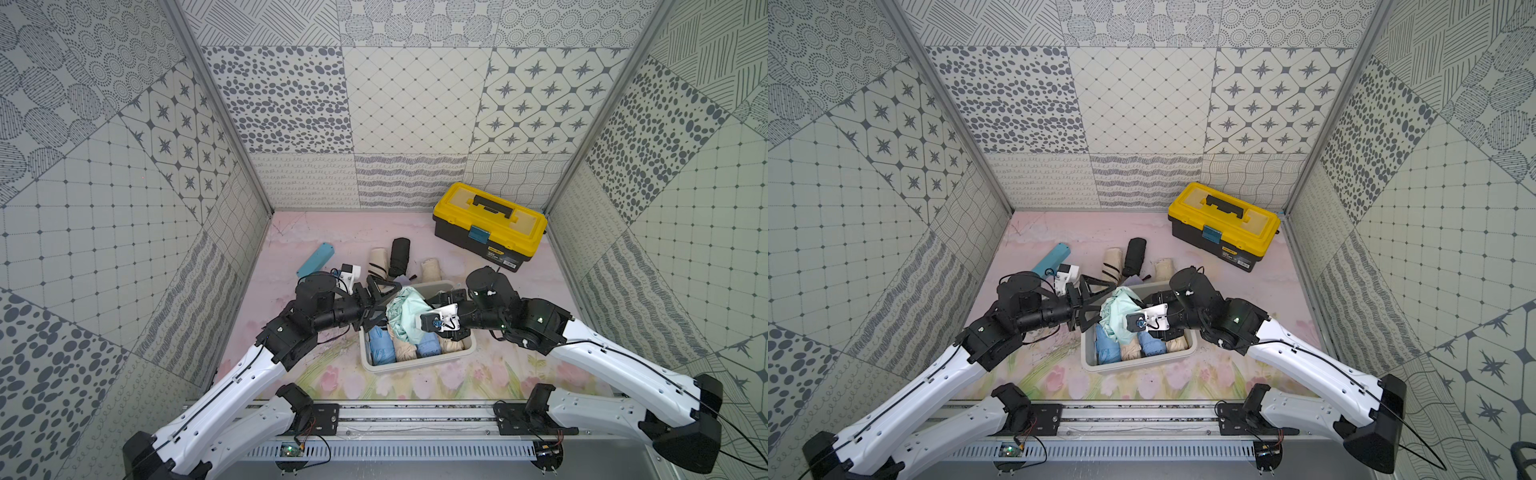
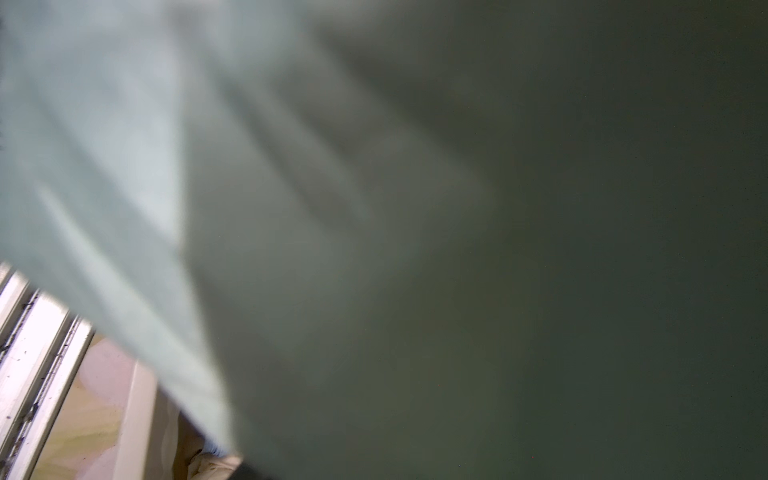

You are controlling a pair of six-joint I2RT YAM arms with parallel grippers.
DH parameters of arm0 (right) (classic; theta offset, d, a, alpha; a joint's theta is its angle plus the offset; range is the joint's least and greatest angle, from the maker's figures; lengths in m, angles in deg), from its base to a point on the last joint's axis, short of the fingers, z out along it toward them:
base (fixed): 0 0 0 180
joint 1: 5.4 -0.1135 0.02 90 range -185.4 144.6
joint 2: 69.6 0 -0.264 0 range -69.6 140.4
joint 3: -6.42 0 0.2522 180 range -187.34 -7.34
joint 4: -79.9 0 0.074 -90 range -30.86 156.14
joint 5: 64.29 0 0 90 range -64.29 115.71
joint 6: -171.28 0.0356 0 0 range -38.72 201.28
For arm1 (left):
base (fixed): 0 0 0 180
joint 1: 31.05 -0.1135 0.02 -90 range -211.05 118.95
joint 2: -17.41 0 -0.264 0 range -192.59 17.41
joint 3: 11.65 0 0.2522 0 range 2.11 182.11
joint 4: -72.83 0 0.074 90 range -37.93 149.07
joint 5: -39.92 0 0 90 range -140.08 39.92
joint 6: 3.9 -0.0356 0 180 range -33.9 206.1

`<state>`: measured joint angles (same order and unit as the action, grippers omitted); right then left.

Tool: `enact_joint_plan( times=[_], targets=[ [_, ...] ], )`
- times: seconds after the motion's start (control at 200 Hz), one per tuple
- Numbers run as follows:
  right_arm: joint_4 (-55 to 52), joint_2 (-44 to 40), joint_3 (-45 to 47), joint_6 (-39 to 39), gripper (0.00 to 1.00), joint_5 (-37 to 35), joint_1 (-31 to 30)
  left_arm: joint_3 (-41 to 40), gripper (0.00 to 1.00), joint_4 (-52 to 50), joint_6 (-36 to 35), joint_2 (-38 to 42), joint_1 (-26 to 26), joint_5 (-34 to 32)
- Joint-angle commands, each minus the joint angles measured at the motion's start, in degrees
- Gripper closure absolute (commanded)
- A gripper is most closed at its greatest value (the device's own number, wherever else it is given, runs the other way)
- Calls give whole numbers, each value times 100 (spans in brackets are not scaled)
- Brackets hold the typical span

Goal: Put the umbrella into the storage box
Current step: Adjust the storage box at the center of the board.

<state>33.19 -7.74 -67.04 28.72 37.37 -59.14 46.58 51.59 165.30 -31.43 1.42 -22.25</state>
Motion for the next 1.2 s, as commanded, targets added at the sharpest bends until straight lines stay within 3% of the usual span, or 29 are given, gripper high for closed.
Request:
enact_joint_plan(
  times=[0.0, 0.25, 0.38, 0.646, 0.746, 0.836, 0.991, 1.116, 1.196],
  targets=[
    [676, 19, -326, -176, 78, 193, -59, -76, 1, 1583, 660, -144, -71, 1330],
    [912, 107, -272, -290, 78, 189, -59, -70, 1, 1767, 797, -511, -80, 2207],
    [1147, 148, -154, -301, 78, 175, -52, -84, 15, 1795, 887, -674, -75, 2639],
    [1467, 181, -21, -464, 76, -16, -46, 21, 44, 1698, 892, -804, -83, 2708],
    [1748, 141, 117, -481, 63, -142, -48, 115, 52, 1704, 894, -879, -85, 2712],
    [1813, 94, 201, -536, 42, -206, -50, 213, 59, 1698, 878, -940, -86, 2660],
    [1906, -139, 395, -465, 20, -282, -49, 335, 66, 1858, 925, -1056, -84, 2555],
    [1357, -532, 331, 131, 5, -513, -53, 307, 68, 2215, 1051, -1133, -92, 2277],
    [906, -996, 305, 951, 2, -587, -99, 259, 70, 2559, 1044, -1203, -100, 1957]
  ],
)
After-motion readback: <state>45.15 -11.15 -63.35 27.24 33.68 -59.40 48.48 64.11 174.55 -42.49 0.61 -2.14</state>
